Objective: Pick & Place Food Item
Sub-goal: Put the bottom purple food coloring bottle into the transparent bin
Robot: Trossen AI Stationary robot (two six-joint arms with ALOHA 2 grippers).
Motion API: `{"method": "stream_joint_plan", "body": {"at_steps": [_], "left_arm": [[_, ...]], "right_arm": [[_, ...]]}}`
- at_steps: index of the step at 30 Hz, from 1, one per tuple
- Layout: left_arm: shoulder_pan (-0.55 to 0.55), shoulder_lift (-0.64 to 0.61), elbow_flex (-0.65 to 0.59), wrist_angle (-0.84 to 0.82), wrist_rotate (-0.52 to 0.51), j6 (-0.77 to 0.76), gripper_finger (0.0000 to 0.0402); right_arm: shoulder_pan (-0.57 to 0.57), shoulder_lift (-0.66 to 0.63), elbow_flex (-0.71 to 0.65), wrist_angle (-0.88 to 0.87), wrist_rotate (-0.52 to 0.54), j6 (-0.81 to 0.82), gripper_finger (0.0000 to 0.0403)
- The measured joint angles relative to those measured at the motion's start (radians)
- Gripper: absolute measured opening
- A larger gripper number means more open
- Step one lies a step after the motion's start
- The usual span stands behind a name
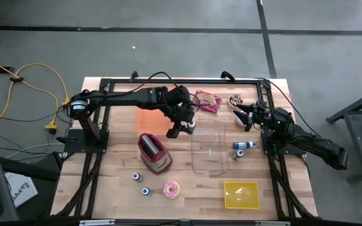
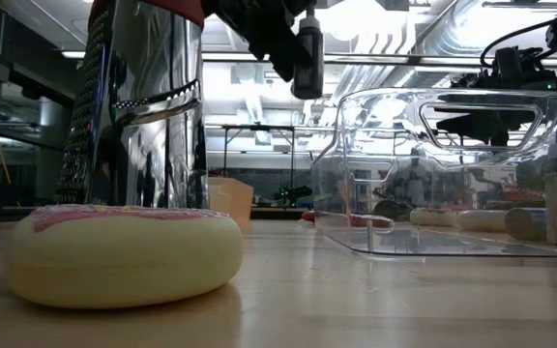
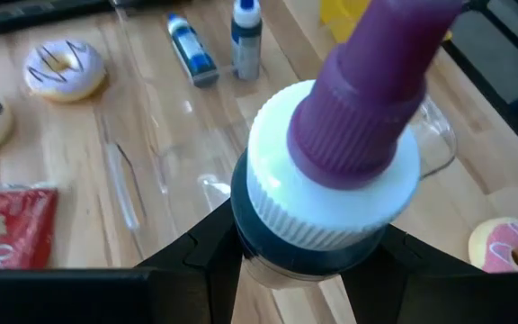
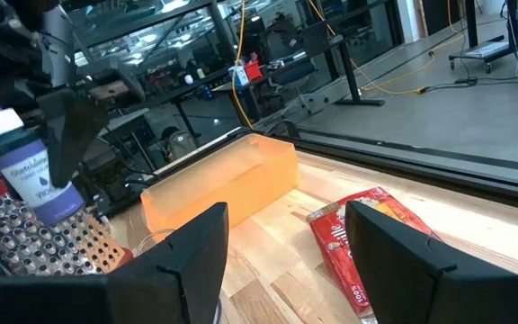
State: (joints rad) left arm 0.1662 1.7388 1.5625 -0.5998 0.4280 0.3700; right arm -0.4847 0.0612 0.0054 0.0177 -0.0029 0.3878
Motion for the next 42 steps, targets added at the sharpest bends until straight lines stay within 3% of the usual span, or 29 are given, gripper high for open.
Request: {"method": "stream_joint_plan", "body": {"at_steps": [16,38,42], "left_arm": [[0.0,0.011,-0.001,0.006,-0.067,-0.001,0.015],[0.0,0.011,-0.001,0.004,-0.069,-0.034,0.015],[0.0,0.011,-0.001,-0.006,-0.069,-0.037,0.015]], "right_arm": [[0.0,0.0,0.0,0.0,0.0,0.0,0.0211],[0.0,0.0,0.0,0.029,0.009,0.0,0.0211],[0.0,0.0,0.003,0.095,-0.046,-0.016,0.0211]]}}
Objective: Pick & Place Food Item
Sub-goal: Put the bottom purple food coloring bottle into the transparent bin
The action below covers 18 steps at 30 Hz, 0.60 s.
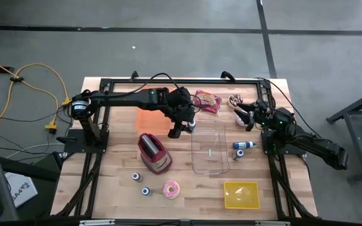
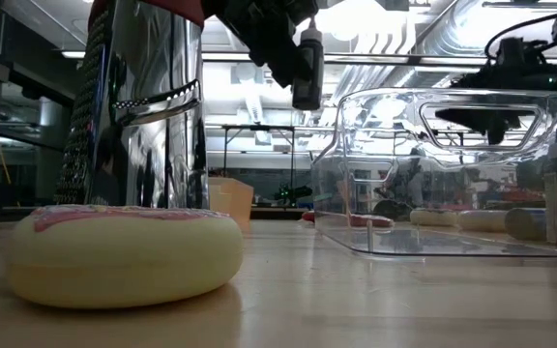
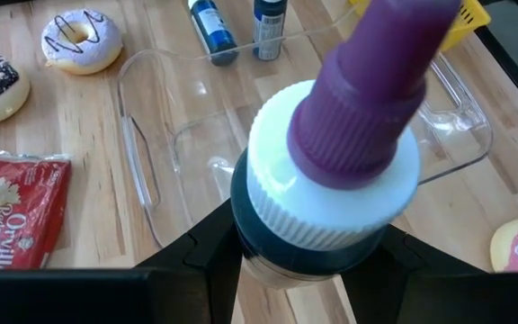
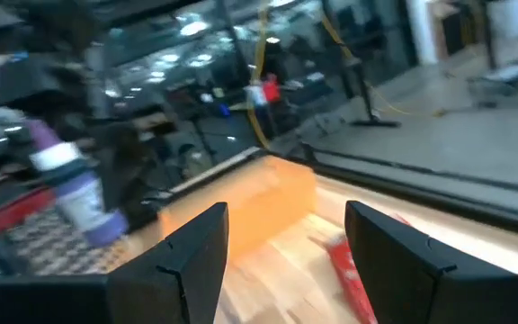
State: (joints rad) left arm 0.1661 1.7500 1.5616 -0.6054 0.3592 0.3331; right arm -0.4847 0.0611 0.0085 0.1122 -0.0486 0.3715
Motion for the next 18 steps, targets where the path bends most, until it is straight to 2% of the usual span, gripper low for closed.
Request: {"method": "stream_joint_plan", "body": {"at_steps": [4,9,13,18], "left_arm": [[0.0,0.0,0.0,-0.015,0.0,-0.025,0.015],[0.0,0.0,0.0,-0.047,0.0,-0.044,0.015],[0.0,0.0,0.0,-0.056,0.0,-0.046,0.015],[0.0,-0.001,0.0,-0.061,-0.001,-0.046,0.015]], "right_arm": [[0.0,0.018,0.035,0.0,-0.056,-0.039,0.0211],[0.0,0.107,0.111,-0.002,-0.096,-0.072,0.0211],[0.0,0.231,0.194,-0.001,-0.112,-0.106,0.0211],[0.001,0.447,0.321,-0.002,-0.152,-0.157,0.0211]]}}
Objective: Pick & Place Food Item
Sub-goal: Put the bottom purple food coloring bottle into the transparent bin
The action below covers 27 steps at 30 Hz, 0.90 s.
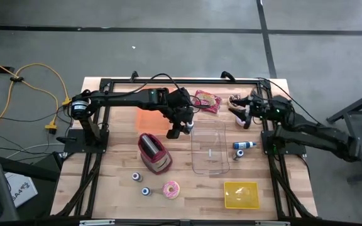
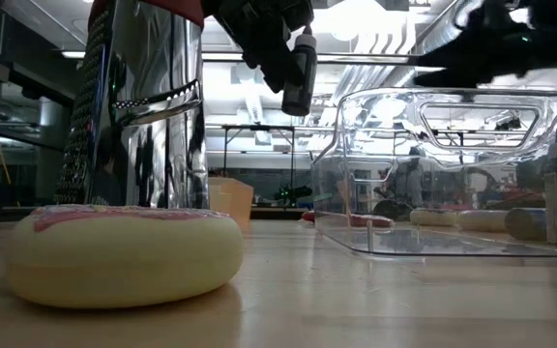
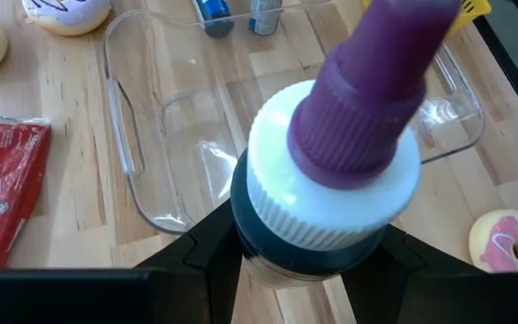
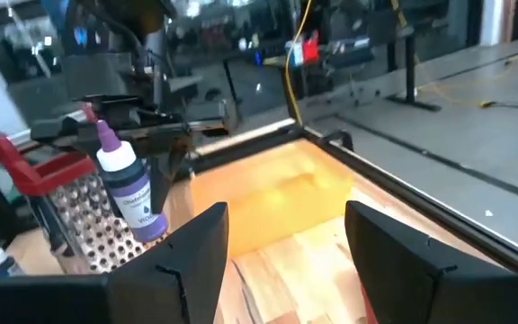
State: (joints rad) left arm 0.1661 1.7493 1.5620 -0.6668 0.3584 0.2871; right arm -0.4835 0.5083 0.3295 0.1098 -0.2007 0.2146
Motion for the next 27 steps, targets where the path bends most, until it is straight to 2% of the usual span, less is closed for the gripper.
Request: {"method": "stream_joint_plan", "body": {"at_steps": [4,11,20,27], "left_arm": [[0.0,0.0,0.0,-0.022,-0.019,0.0,0.015],[0.0,0.0,0.0,-0.05,-0.103,0.0,0.015],[0.0,0.0,0.0,-0.095,-0.108,-0.016,0.015],[0.0,0.0,0.0,-0.093,-0.16,-0.016,0.015]], "right_arm": [[0.021,0.167,0.112,-0.001,-0.039,-0.045,0.0211],[0.127,0.384,0.259,0.0,-0.031,-0.149,0.0211],[0.283,0.571,0.322,0.053,0.144,-0.242,0.0211],[0.351,0.648,0.322,0.172,0.18,-0.263,0.0211]]}}
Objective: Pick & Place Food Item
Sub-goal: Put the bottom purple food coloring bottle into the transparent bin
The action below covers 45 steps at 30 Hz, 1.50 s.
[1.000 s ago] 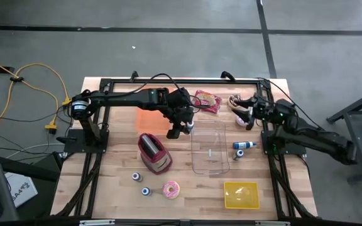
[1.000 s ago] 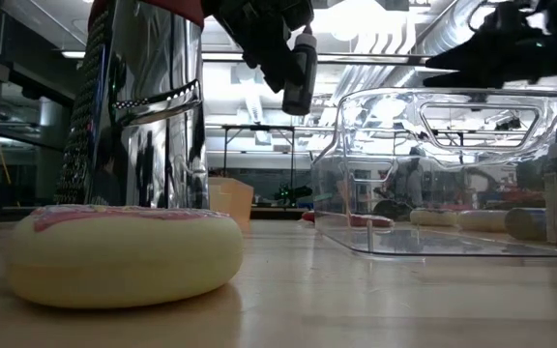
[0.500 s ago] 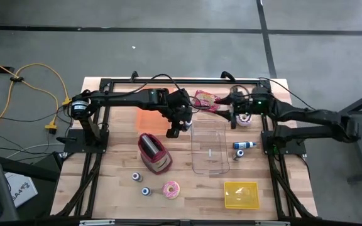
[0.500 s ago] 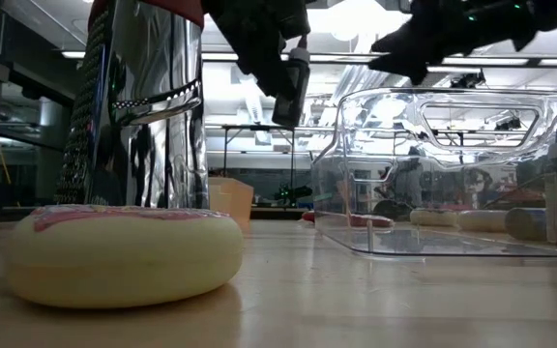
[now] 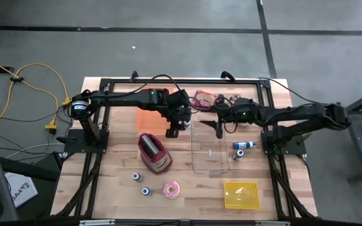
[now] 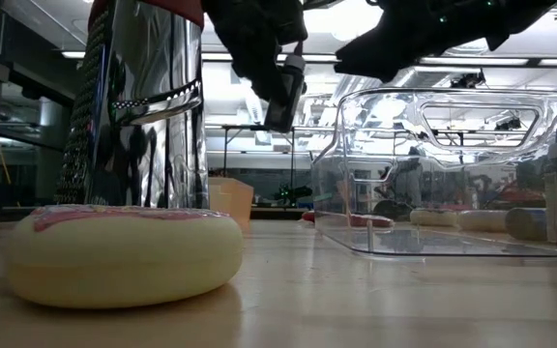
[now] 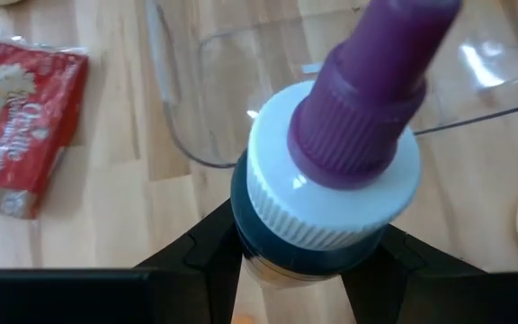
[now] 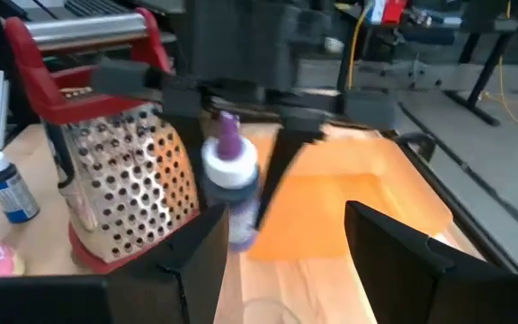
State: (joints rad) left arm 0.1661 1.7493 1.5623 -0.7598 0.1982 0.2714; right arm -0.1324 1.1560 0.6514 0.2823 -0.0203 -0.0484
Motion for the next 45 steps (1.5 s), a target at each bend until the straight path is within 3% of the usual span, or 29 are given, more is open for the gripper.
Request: {"method": "stream_joint_plan", "body": {"at_steps": [11,21,36,45], "left_arm": [[0.028,0.0,0.0,0.0,-0.024,0.02,0.015],[0.06,0.0,0.0,-0.029,-0.024,0.015,0.015],[0.016,0.0,0.0,-0.01,-0.078,0.02,0.015],[0.013,0.0,0.0,0.008,-0.079,0.019,0.015]], "right_arm": [[0.02,0.029,0.0,0.037,0.053,-0.028,0.0211],[-0.007,0.063,0.0,0.097,0.028,-0.038,0.0211],[0.002,0.187,0.001,0.249,-0.008,-0.024,0.0211],[0.009,0.194,0.001,0.28,-0.014,-0.024,0.0211]]}}
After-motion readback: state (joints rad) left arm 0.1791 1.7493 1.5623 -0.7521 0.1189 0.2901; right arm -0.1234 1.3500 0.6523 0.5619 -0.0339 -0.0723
